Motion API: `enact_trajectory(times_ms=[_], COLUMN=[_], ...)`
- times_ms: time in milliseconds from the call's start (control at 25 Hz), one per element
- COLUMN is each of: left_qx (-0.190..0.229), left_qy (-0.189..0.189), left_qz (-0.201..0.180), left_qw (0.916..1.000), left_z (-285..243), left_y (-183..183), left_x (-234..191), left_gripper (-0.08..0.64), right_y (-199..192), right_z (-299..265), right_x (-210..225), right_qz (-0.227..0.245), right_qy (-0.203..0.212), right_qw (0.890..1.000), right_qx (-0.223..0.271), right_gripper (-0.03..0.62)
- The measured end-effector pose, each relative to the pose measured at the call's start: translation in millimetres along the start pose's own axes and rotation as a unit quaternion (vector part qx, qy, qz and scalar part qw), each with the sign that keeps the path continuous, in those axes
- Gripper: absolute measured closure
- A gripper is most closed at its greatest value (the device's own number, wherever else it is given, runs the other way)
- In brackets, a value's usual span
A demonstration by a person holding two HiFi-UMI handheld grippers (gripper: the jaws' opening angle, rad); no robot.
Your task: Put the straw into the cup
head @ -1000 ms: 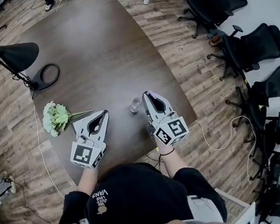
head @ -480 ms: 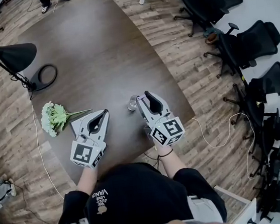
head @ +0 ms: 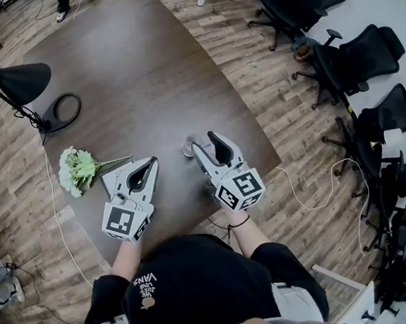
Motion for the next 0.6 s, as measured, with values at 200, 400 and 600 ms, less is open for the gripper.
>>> enact_trajectory(times_ms=[200,400,600], left_qx=[0.003,0.009,0.015], left_qy=[-0.004,-0.014,-0.026], left_qz=[-0.003,-0.004,-0.006], left_qw=[1.0,0.9999,0.9995], left_z=[8,13,18], left_y=[2,3,8], left_x=[4,8,13], left_gripper=[0.554,0.554,0.554], right_y=[9,19,36], right_z=[8,18,32], right_x=[-10,-19,-29], right_qz=[0.011,0.021,0.029], right_qy=[0.001,0.0,-0.009], right_qw=[1.0,0.999,0.998], right_qx=[0.011,0.025,0.048], right_gripper=[0.385,0.385,0.385])
Point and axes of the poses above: the fingertips, and each gripper's own axes: z backward along the fingers, x to its right, y out of its top, the point moved 4 cm from there along z, backward along the fingers, and after that the axes turned 6 degrees about -y, right-handed, at the moved point
